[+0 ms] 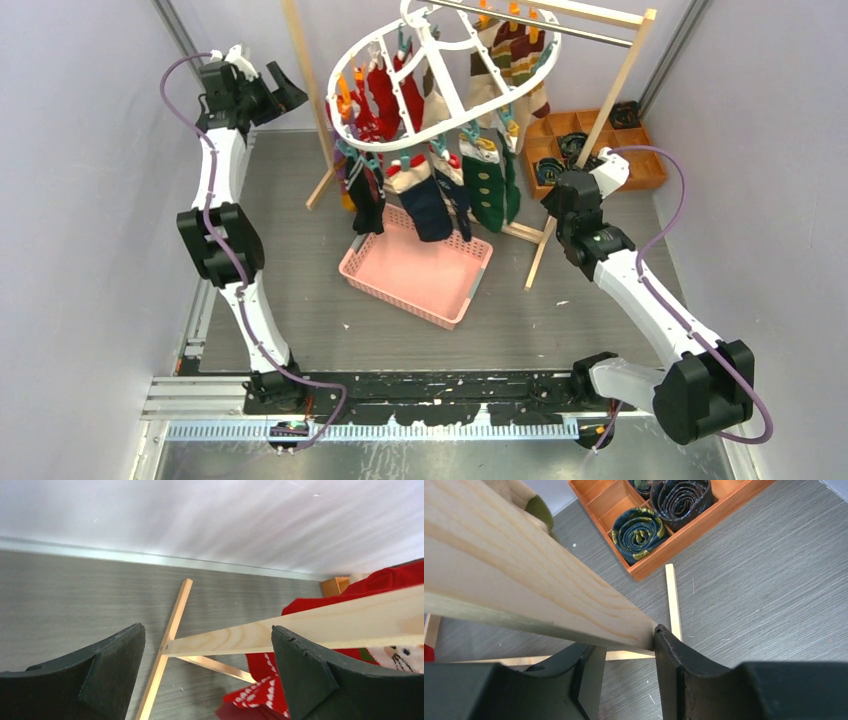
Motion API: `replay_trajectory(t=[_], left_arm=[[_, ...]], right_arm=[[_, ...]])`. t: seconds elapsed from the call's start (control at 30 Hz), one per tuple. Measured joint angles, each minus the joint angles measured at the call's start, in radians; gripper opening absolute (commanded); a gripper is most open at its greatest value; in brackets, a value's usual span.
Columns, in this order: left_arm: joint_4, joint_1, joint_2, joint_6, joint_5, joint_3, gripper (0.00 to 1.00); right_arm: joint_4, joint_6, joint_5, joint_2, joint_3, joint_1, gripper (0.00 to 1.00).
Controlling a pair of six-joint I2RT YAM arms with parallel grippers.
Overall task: Remove the socks clipped to the hanger
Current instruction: Adjust the clothesline at the center of the board.
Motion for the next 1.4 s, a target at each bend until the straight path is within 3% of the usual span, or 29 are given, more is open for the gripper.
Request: replay_trajectory(t=[0.47,0.7,0.83,1.03,1.4], left_arm=[[0.161,-0.011,-0.016,0.085,0.121,-0.077,1.00],[0.154,-0.062,-0.213,0.168,0.235,-0.378,1.00],[0.156,-0.086,-0.295,0.198,0.267,-0.472,1.00],[0.211,-0.073,-0.288,0.196,0.187,-0.430,1.00],[0.301,-0.076,-0.108,0.115,0.108,-0.131,0.99]], right_arm=[[-0.039,0.018,-0.038,-0.003,0.000,-0.019,0.55],[-0.063,0.026,-0.097,-0.007,0.014,-0.013,0.57],[-0.088,0.029,-0.124,-0.007,0.030,-0.012,0.69],[-0.105,0.045,-0.157,-0.016,0.034,-0.006,0.82],[-0.287,0.109,-0.246,-0.211,0.079,-0.004,0.89]])
